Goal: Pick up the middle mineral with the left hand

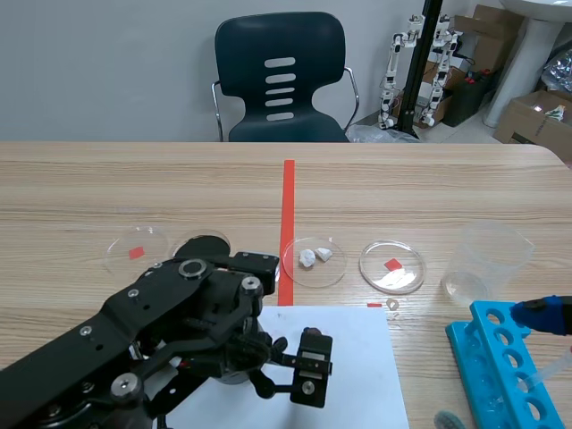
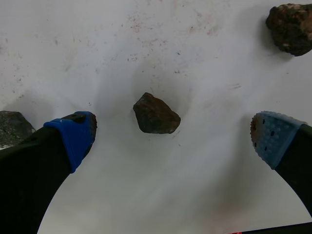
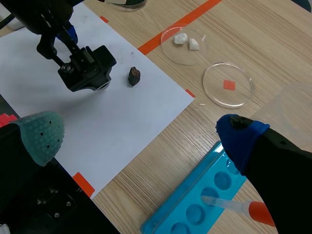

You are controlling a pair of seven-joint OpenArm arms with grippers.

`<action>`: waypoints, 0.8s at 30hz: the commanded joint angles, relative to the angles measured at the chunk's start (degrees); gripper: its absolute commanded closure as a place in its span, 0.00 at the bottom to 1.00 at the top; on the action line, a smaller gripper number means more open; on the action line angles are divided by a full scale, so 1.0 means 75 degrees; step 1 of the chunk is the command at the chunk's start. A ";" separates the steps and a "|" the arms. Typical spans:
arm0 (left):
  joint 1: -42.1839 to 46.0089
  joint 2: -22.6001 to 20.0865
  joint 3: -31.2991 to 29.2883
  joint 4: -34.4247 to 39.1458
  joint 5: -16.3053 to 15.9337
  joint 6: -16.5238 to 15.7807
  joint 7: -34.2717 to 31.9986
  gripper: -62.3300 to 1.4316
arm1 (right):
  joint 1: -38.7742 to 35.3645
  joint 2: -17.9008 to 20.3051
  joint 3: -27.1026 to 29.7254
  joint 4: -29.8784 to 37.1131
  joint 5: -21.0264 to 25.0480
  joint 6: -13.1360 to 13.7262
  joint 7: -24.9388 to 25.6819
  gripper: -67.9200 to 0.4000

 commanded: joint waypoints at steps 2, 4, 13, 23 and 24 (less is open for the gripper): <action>-0.0026 0.0102 -0.0012 0.0154 0.0090 0.0012 0.0000 0.00 | -0.0015 0.0000 -0.0026 0.0105 0.0085 0.0020 0.0143 0.00; -0.0026 0.0105 -0.0012 0.0154 0.0105 0.0012 0.0000 0.00 | -0.0015 0.0000 -0.0026 0.0105 0.0085 0.0020 0.0143 0.00; -0.0026 0.0143 -0.0012 -0.0041 0.0300 0.0154 0.0012 0.30 | -0.0015 0.0000 -0.0026 0.0105 0.0085 0.0020 0.0143 0.00; -0.0152 0.0227 -0.0012 -0.0455 0.0417 0.0274 0.0000 0.35 | -0.0015 0.0000 -0.0026 0.0105 0.0085 0.0020 0.0143 0.00; -0.0152 0.0239 -0.0012 -0.0469 0.0420 0.0274 -0.0009 0.35 | -0.0015 0.0000 -0.0026 0.0105 0.0085 0.0020 0.0143 0.00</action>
